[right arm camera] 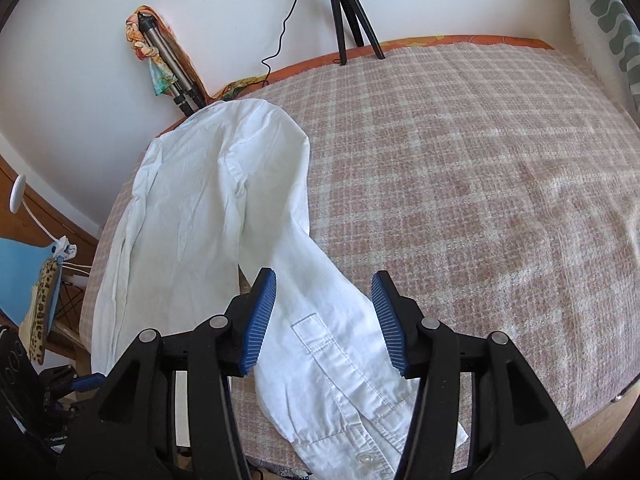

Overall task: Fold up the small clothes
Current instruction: 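Grasp the sleeve cuff with the right gripper, then lay the sleeve over the shirt back and open the right gripper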

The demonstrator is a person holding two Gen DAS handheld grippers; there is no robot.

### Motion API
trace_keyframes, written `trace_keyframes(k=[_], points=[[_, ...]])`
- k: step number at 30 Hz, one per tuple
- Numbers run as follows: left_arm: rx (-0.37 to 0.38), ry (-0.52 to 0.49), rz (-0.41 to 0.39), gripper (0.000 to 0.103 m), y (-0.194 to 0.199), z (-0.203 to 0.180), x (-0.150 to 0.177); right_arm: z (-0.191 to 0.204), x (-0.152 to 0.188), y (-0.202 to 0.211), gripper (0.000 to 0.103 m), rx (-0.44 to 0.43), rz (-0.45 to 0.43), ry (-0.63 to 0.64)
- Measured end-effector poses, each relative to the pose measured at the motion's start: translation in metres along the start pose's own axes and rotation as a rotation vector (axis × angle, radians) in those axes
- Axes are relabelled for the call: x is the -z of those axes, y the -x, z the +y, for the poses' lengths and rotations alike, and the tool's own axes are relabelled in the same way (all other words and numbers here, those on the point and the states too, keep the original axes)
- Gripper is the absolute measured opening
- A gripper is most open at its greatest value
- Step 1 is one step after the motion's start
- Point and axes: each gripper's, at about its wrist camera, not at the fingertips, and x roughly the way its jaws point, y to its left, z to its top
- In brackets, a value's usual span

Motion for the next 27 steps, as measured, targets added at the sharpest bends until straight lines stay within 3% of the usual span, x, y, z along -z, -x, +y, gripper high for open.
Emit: trace_keyframes(k=[8,16,18,20,22,27], points=[[0.033,-0.049,0.042,0.029,-0.028,-0.023,-0.011,-0.041,0.041,-0.007,0.059,-0.016,0.085,-0.015],[0.047,-0.049,0.058,0.029,-0.045,-0.035,-0.021,-0.039,0.066,-0.002,0.059,-0.001,0.083,0.077],[0.042,-0.039,0.063,0.029,-0.048,-0.032,-0.022,-0.032,0.070,-0.002,0.051,0.045,0.073,0.120],[0.040,-0.028,0.071,0.029,-0.052,-0.031,-0.022,-0.026,0.072,-0.003,0.024,0.068,0.073,0.157],[0.043,-0.012,0.086,0.029,-0.058,-0.028,-0.022,-0.025,0.072,-0.002,0.009,0.041,0.078,0.143],[0.052,0.048,0.141,0.029,-0.076,-0.015,-0.015,-0.034,0.055,0.026,0.007,-0.073,0.016,0.025]])
